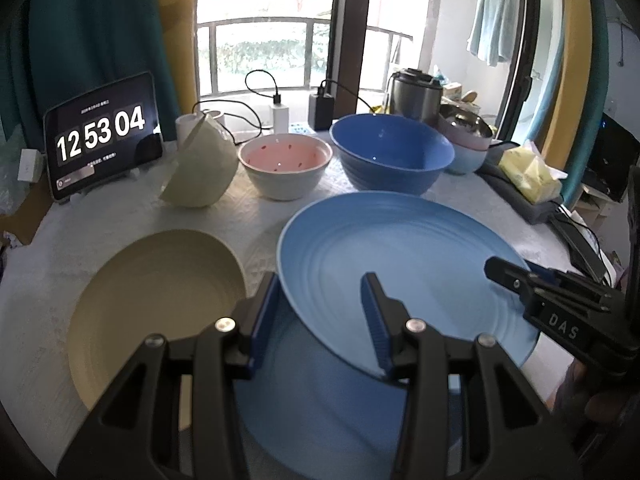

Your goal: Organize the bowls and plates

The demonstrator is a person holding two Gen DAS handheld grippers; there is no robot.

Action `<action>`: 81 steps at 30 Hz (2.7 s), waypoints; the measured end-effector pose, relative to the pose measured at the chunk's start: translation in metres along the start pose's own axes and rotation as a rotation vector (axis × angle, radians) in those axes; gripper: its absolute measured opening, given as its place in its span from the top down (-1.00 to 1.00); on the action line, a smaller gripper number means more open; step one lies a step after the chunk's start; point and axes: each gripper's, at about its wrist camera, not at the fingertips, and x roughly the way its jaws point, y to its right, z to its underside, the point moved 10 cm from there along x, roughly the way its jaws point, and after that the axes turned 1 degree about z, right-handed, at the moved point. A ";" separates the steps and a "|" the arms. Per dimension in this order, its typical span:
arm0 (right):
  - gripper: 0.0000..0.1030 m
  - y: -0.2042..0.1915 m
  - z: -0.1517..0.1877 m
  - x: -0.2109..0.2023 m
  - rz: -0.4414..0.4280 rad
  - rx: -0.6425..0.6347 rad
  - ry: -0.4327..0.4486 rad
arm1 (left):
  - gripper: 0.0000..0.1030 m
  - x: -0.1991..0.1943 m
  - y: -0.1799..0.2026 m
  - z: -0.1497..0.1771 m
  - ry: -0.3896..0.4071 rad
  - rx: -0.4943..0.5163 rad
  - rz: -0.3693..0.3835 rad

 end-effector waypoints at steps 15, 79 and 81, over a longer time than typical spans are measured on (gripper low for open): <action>0.44 -0.009 0.033 -0.027 0.026 -0.004 0.008 | 0.16 -0.024 -0.004 0.036 -0.011 -0.003 0.023; 0.40 -0.115 -0.014 -0.003 -0.013 -0.169 0.038 | -0.03 -0.040 -0.132 0.032 0.032 -0.166 -0.114; 0.40 -0.121 -0.016 0.000 -0.018 -0.175 0.037 | -0.07 -0.041 -0.142 0.031 0.037 -0.176 -0.130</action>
